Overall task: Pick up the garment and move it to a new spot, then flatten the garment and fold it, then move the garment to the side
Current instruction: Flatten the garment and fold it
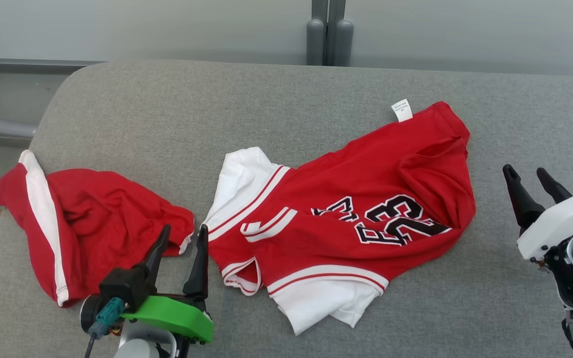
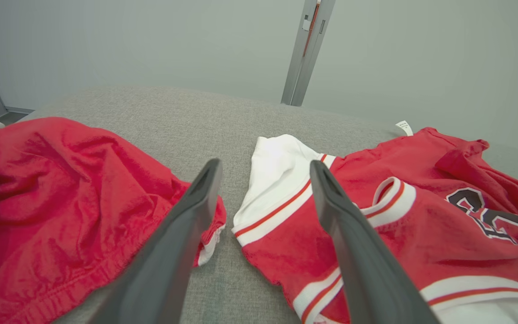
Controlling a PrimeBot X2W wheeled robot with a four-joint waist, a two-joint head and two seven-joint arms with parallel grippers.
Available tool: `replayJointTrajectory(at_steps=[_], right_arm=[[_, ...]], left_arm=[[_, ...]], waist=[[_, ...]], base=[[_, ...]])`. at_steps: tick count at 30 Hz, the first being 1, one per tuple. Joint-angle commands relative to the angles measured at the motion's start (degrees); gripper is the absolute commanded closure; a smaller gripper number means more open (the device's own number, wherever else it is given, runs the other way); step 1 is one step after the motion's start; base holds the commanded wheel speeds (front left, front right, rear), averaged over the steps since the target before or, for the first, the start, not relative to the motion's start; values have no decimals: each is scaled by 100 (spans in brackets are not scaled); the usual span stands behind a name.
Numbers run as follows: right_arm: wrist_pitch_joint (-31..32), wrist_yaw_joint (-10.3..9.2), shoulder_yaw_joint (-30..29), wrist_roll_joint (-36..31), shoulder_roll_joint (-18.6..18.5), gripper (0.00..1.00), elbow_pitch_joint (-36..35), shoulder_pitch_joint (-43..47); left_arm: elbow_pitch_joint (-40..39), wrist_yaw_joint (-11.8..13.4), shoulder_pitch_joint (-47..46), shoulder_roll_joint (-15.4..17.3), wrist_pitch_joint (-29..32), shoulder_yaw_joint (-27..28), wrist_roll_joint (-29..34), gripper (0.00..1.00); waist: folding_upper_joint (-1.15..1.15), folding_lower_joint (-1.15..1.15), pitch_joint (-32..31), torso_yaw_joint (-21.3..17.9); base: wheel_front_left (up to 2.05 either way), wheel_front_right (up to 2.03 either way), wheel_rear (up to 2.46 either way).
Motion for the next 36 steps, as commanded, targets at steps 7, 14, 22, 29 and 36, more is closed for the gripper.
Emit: replayJointTrajectory(at_steps=[7, 14, 22, 29, 36], right_arm=[[-444, 3, 46, -163, 75, 0, 960, -707], [-658, 3, 359, -73, -158, 0, 2145, -1565], [-999, 3, 823, 237, -286, 0, 3121, -2174], [-1219, 3, 1173, 497, -349, 50, 3678, -2450], [-1606, 3, 1418, 740, -410, 100, 3887, -2462]], left_arm=[[4, -31, -136, 42, -3, -38, -9, 0], [27, -53, -245, 25, -3, -52, -48, 0], [23, -62, -337, 12, -3, -37, -39, 0], [29, -66, -375, 7, -4, -17, -4, 0], [93, -70, -321, 9, -3, 13, 51, 0]], waist=[[0, 0, 258, 252], [0, 0, 496, 519], [0, 0, 671, 649], [0, 0, 722, 635], [0, 0, 575, 499]], base=[[0, 0, 0], [0, 0, 0], [0, 0, 0], [0, 0, 0], [0, 0, 0]])
